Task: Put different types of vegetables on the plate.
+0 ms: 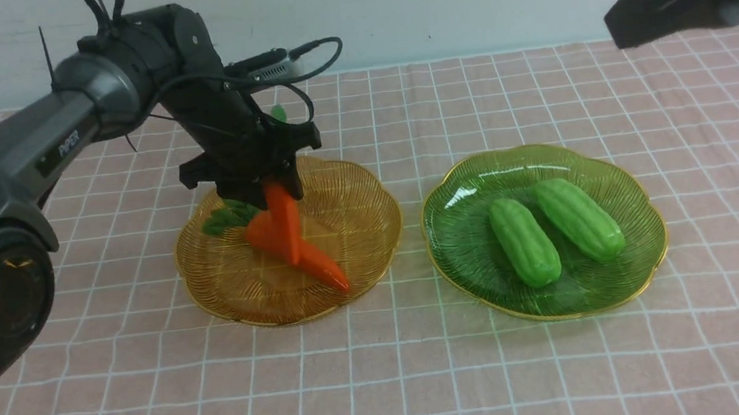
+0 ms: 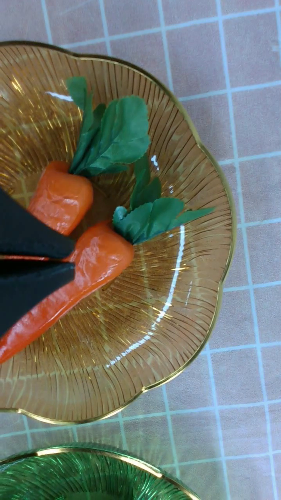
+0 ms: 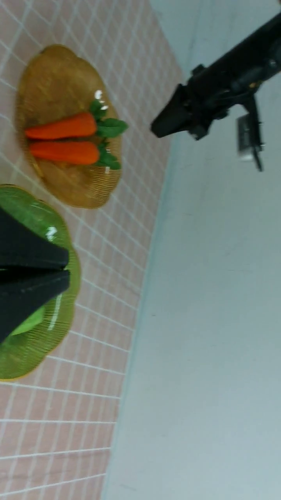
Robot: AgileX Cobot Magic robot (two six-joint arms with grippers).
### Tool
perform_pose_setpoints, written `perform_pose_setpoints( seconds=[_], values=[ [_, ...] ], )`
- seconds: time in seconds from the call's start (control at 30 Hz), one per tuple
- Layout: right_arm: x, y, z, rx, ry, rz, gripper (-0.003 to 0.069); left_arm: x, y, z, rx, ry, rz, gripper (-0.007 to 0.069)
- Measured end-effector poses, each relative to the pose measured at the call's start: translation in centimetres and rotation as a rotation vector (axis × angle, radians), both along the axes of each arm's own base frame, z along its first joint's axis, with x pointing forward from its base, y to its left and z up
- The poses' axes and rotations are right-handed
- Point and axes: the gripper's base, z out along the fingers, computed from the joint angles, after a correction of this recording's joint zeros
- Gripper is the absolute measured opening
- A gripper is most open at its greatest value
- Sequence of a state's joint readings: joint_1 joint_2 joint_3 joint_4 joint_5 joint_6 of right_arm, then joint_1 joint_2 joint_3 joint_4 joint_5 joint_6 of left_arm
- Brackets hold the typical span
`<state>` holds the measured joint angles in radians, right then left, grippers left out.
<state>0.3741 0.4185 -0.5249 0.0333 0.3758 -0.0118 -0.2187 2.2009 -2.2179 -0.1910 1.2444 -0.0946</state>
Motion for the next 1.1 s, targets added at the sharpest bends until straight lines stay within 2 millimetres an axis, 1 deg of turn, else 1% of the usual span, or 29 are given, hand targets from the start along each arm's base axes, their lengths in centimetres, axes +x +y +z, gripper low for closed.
perform_pose_setpoints(
  seconds=[0.13, 0.4, 0.5, 0.6, 0.7, 0.77, 0.9, 0.97, 1.03, 1.1],
  values=[
    [0.4, 0.1, -0.9, 0.039, -0.096, -0.002, -0.0015, 0.0, 0.0, 0.0, 0.002, -0.001, -0.003, -0.0003],
    [0.4, 0.1, -1.6, 0.028, -0.067, -0.002, -0.0015, -0.1, 0.0, 0.3, 0.004, -0.009, -0.011, -0.0003],
    [0.4, 0.1, -1.7, 0.024, -0.056, -0.002, -0.0015, -0.5, 0.1, 1.2, 0.003, -0.028, -0.016, -0.0003],
    [0.4, 0.1, -2.0, 0.020, -0.049, -0.002, -0.0015, -1.1, 0.2, 2.7, -0.003, -0.058, -0.017, -0.0003],
    [-0.2, -0.2, -3.1, 0.011, -0.050, -0.009, -0.0015, -1.3, 0.3, 3.3, -0.002, -0.074, -0.027, -0.0003],
    [-0.7, -0.7, -4.3, 0.011, -0.053, -0.046, -0.0015, -1.3, 0.3, 3.3, 0.005, -0.078, -0.041, -0.0003],
    [-1.6, -2.0, -8.0, 0.001, -0.037, -0.184, -0.0015, -1.3, 0.3, 3.3, 0.021, -0.086, -0.066, -0.0003],
    [-2.1, -2.5, -10.2, -0.002, -0.028, -0.255, -0.0015, -1.4, 0.3, 3.4, 0.032, -0.095, -0.091, -0.0003],
    [-2.4, -2.9, -12.1, -0.007, -0.013, -0.306, -0.0015, -1.5, 0.4, 3.7, 0.037, -0.106, -0.106, -0.0003],
    [-2.6, -3.1, -13.9, -0.013, 0.014, -0.332, -0.0015, -2.1, 0.5, 4.5, 0.040, -0.121, -0.115, -0.0003]
  ],
)
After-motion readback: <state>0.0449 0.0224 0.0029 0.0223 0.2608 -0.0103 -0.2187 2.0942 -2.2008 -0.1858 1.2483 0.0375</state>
